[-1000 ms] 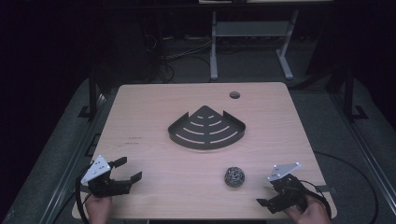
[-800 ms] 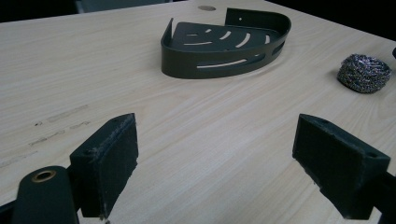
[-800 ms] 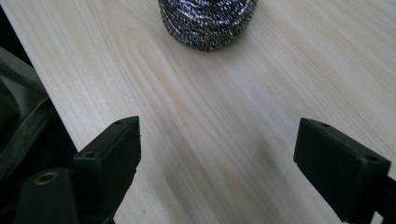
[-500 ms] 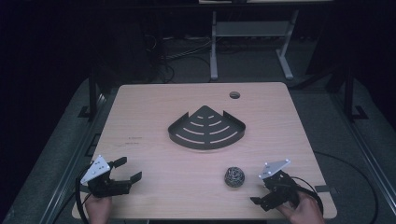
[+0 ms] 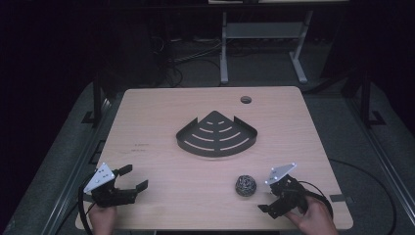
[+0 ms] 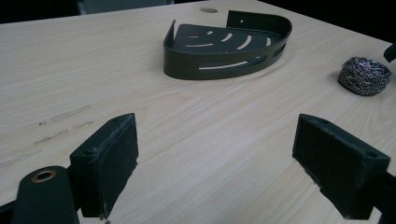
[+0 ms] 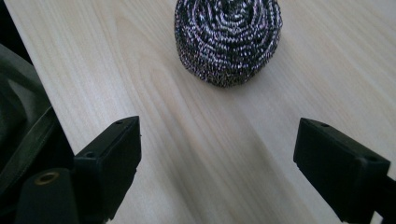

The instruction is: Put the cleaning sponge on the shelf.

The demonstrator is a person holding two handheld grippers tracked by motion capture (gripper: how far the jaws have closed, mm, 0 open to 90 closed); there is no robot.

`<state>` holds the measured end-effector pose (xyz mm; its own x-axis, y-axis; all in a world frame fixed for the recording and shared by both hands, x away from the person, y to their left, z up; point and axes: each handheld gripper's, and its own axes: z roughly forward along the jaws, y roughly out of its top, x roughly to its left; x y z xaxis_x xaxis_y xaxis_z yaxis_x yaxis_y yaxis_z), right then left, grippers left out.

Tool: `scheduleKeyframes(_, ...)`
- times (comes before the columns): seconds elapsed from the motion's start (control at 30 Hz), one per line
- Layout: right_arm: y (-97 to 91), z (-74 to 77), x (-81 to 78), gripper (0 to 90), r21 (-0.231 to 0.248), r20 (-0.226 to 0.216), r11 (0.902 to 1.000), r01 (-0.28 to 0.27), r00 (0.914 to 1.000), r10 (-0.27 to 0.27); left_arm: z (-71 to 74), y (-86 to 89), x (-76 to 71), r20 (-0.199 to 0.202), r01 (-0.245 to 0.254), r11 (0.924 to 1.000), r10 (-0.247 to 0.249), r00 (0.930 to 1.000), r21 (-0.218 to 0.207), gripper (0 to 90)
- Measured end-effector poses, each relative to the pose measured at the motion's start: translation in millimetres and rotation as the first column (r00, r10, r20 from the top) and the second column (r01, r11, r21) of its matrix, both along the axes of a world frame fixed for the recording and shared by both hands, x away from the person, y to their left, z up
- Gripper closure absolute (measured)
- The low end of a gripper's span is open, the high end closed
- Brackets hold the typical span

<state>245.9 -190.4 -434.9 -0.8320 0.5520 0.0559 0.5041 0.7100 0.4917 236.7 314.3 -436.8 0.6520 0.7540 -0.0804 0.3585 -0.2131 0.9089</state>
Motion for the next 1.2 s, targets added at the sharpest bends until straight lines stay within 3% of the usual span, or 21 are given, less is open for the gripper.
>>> scheduleKeyframes(1.2, 44.2, 9.7, 36.4, 14.7, -0.058, -0.010, 0.9959, -0.069, 0.9976, 0.068, 0.9, 2.5, -0.5, 0.003, -0.004, 0.9999, 0.004, 1.0000, -0.011, 13.7)
